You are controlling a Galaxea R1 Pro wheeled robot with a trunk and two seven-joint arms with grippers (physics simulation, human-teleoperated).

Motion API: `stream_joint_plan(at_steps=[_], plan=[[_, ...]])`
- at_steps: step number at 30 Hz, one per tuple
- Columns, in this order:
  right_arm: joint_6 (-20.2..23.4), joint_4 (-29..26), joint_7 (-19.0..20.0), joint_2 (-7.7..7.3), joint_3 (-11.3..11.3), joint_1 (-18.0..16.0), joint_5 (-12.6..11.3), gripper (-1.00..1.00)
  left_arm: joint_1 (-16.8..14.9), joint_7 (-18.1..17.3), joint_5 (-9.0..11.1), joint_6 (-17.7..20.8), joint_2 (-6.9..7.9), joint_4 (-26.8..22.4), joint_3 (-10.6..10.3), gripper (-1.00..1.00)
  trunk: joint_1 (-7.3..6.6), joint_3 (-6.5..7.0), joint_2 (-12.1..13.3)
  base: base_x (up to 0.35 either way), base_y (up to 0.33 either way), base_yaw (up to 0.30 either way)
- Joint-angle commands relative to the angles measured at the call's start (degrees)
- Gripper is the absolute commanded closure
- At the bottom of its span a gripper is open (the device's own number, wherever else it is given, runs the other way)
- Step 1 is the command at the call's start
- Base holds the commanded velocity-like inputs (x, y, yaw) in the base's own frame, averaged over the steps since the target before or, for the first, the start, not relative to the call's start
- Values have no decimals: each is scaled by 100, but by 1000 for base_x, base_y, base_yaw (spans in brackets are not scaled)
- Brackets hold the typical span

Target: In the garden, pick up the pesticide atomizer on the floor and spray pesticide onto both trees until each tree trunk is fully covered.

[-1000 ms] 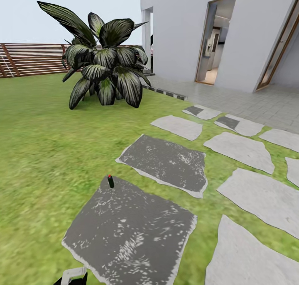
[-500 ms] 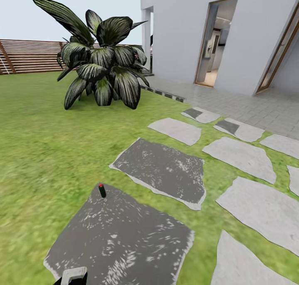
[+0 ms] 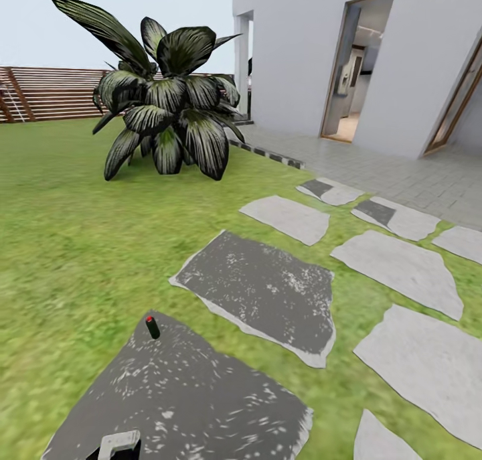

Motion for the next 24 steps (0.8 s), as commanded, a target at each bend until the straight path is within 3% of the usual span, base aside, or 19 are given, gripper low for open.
stream_joint_plan(at_steps=[1,14,24], plan=[[0,0,0,0,0,0,-1,-100,0,0,0,0,0,0,0,-100,0,0,0,285,-159,241],[0,0,0,0,0,0,1,-100,0,0,0,0,0,0,0,-100,0,0,0,256,-184,267],[0,0,0,0,0,0,0,-100,0,0,0,0,0,0,0,-100,0,0,0,228,-208,35]])
